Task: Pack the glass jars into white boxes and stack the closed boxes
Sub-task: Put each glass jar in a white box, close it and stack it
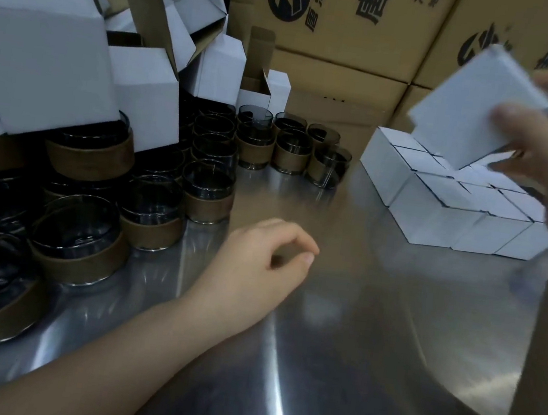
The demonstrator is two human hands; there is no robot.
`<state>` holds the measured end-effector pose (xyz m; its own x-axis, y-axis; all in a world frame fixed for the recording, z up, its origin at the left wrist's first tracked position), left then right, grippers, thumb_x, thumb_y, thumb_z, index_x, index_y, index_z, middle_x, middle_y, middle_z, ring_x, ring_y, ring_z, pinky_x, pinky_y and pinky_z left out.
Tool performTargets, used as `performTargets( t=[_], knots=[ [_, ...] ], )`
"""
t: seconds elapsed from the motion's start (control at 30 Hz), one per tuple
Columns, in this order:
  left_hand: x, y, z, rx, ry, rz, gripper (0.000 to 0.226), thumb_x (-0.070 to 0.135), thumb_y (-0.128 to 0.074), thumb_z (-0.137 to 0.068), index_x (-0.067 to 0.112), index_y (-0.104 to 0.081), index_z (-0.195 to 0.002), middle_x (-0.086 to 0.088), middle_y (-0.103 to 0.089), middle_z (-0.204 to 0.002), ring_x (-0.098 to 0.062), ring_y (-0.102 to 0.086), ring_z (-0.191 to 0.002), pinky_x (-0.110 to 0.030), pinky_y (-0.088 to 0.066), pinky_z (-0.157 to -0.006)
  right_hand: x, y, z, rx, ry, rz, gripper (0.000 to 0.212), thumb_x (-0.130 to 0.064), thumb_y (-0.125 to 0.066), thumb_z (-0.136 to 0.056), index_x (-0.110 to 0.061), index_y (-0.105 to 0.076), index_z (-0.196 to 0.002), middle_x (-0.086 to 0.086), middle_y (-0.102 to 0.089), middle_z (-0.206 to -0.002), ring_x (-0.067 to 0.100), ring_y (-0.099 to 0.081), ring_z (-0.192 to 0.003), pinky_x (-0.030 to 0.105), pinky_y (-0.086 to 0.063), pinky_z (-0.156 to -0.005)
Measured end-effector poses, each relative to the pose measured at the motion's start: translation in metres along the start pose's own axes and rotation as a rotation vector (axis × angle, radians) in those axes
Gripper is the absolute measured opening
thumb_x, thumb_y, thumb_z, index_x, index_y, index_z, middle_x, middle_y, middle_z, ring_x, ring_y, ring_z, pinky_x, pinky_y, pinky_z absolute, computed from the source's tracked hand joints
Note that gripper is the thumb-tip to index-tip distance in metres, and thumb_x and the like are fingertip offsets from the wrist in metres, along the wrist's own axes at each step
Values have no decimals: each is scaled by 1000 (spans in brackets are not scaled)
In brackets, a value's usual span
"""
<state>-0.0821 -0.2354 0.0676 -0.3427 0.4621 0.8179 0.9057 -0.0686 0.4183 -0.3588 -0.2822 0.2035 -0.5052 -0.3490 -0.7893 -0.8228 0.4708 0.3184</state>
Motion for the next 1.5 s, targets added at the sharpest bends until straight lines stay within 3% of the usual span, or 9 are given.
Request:
performTargets(
  t=[0.07, 0.13, 0.23, 0.33, 0.67, 1.2, 1.33, 1.43, 1.5],
  knots=[
    [5, -3, 3, -44, -56, -62, 12, 14, -64, -88, 23, -72, -88, 12, -65, -83, -1, -58, -79, -13, -42, -70, 32, 34, -22, 175, -186, 33, 57, -57, -71, -68, -38, -60, -120, -6, -65, -116, 14, -69, -99, 34, -60, -74],
    [10, -7, 7, -117, -106, -100, 12, 21, -58, -88, 23, -70, -89, 11, -64, -81, -2, -59, -76, -22, -46, -70, 61, 59, -39, 224, -211, 106, 66, -61, -74, -69, -25, -61, -122, 6, -66, -119, 24, -67, -105, 46, -58, -85],
    [18, -14, 12, -233, -186, -180, 19, 27, -51, -89, 23, -68, -94, 9, -64, -84, -8, -60, -84, -34, -48, -74, 91, 74, -46, 314, -271, 174, 77, -57, -75, -65, -19, -56, -129, 4, -64, -123, 22, -65, -109, 48, -55, -93],
    [23, -17, 14, -268, -235, -207, 17, 24, -53, -91, 22, -69, -95, 9, -64, -85, -7, -57, -85, -32, -46, -77, 105, 74, -44, 390, -312, 315, 89, -63, -72, -56, -21, -49, -132, 1, -56, -133, 23, -57, -120, 48, -49, -99],
    [19, -16, 13, -281, -204, -204, 13, 19, -57, -92, 21, -69, -96, 8, -66, -86, -8, -56, -88, -31, -44, -80, 132, 72, -69, 413, -404, 447, 80, -55, -75, -66, -17, -48, -131, 6, -56, -132, 27, -54, -120, 39, -44, -96],
    [15, -16, 13, -303, -167, -201, 13, 21, -55, -93, 23, -68, -96, 10, -65, -87, -6, -55, -90, -29, -44, -80, 138, 68, -87, 378, -439, 591, 89, -63, -72, -71, -10, -41, -136, 13, -43, -143, 36, -46, -128, 51, -40, -105],
    [16, -16, 12, -303, -169, -208, 14, 22, -55, -93, 24, -68, -97, 10, -65, -88, -6, -55, -89, -29, -44, -81, 114, 51, -79, 477, -322, 621, 82, -65, -43, -67, -14, -44, -131, 8, -43, -142, 33, -44, -127, 50, -40, -104],
    [16, -16, 12, -303, -174, -209, 13, 21, -55, -93, 24, -68, -97, 10, -65, -86, -6, -54, -88, -28, -44, -80, 74, 15, -68, 506, -35, 604, 62, -49, -37, -73, -11, -56, -118, 13, -53, -129, 28, -51, -117, 32, -40, -97],
    [15, -16, 12, -300, -172, -204, 13, 21, -55, -93, 23, -68, -96, 10, -64, -85, -6, -54, -88, -27, -43, -80, 46, -22, -58, 394, 148, 552, 44, -35, -41, -82, -8, -62, -110, 13, -60, -117, 24, -54, -110, 18, -34, -86]
  ],
)
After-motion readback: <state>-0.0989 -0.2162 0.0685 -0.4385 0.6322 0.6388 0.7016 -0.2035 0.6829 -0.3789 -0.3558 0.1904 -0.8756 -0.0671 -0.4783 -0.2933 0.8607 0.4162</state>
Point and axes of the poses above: each hand's wrist, its own z-axis away from the middle knuckle, its own y-axis out of the back of the hand, x = y × z, the point moved 4 cm from there along -z, towards the middle knuckle
